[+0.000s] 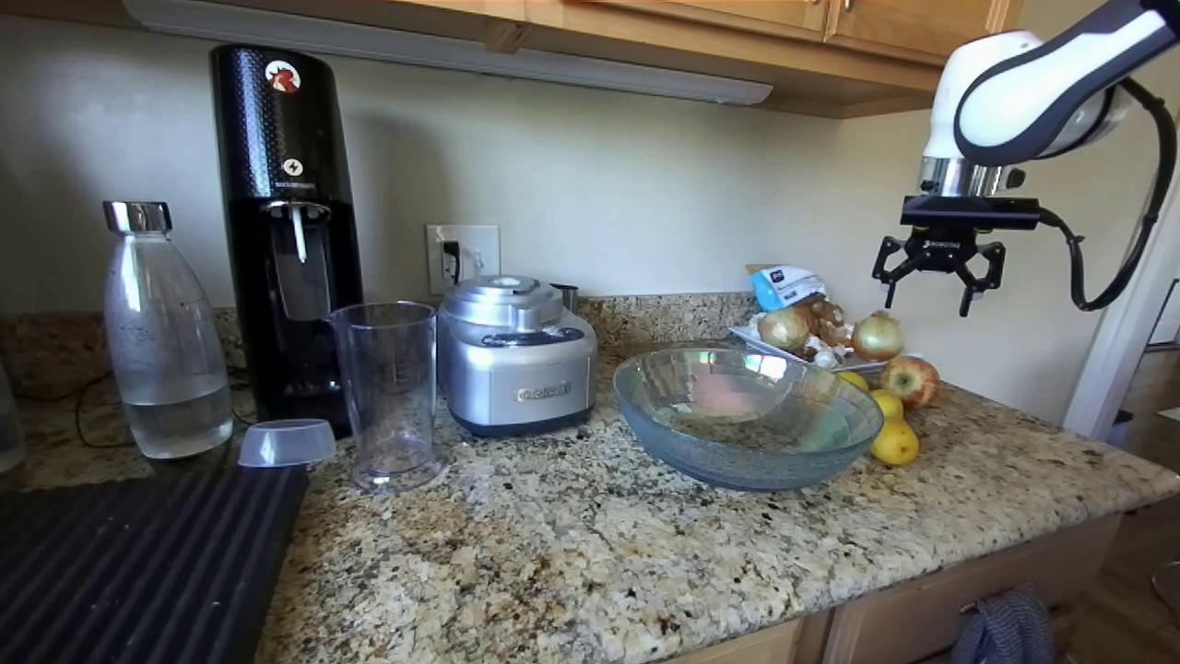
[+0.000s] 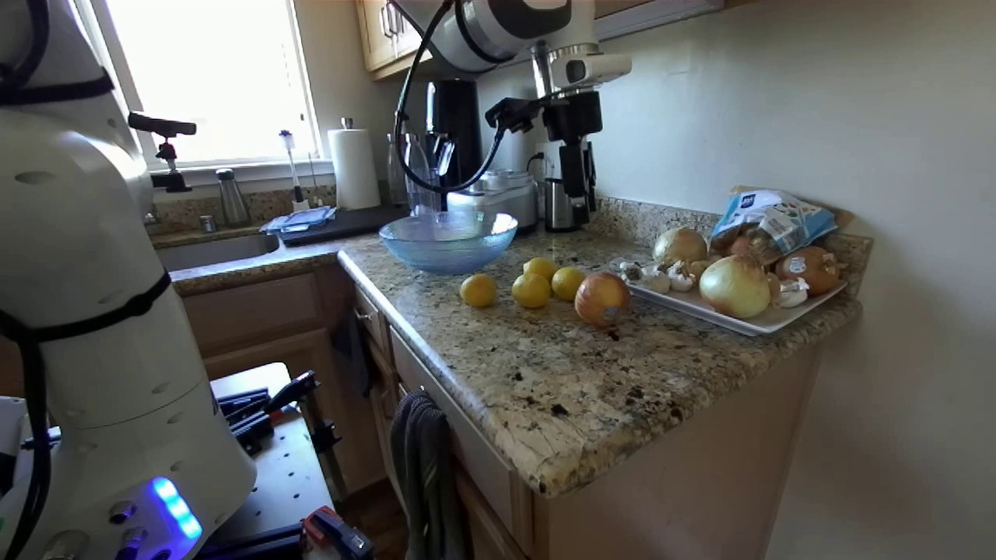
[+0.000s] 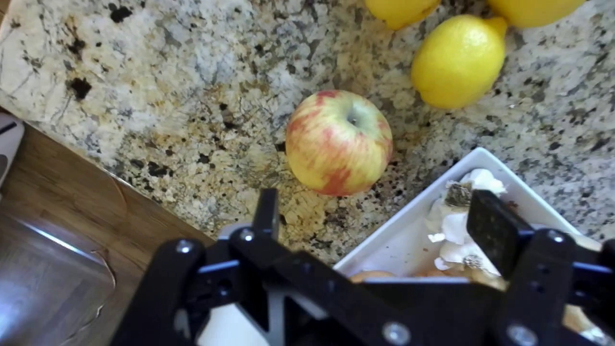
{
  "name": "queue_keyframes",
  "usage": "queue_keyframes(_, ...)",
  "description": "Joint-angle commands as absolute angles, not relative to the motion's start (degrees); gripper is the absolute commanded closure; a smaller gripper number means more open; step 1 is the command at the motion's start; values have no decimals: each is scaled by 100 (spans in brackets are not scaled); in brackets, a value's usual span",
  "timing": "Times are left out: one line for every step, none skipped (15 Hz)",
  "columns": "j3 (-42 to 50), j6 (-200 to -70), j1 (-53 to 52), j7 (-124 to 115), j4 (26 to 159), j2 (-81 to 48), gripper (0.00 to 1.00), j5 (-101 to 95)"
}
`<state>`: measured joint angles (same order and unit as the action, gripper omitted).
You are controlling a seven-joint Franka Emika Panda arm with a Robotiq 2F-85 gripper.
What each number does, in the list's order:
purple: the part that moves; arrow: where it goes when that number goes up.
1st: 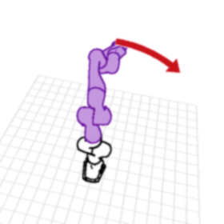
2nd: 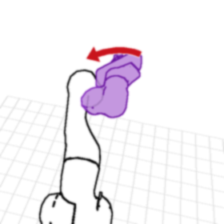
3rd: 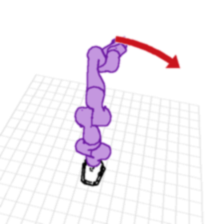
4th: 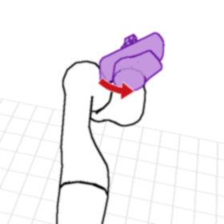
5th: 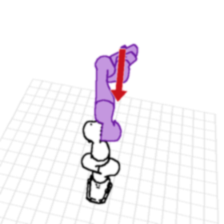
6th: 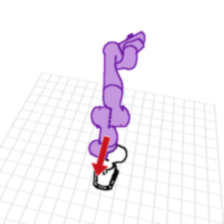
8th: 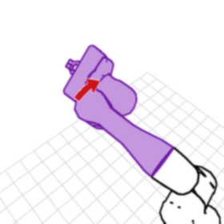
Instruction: Remove the fruits from the glass bowl
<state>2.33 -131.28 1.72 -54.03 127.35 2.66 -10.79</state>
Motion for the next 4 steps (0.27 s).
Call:
queue_keyframes(70, -13063, 143, -5131, 13018, 764, 0, -1201)
queue_keyframes(64, -13116, 197, -5272, 12753, 418, 0, -1119)
queue_keyframes(22, -13115, 193, -5243, 12761, 467, 0, -1120)
queue_keyframes(1, -13116, 192, -5225, 12767, 496, 0, -1120)
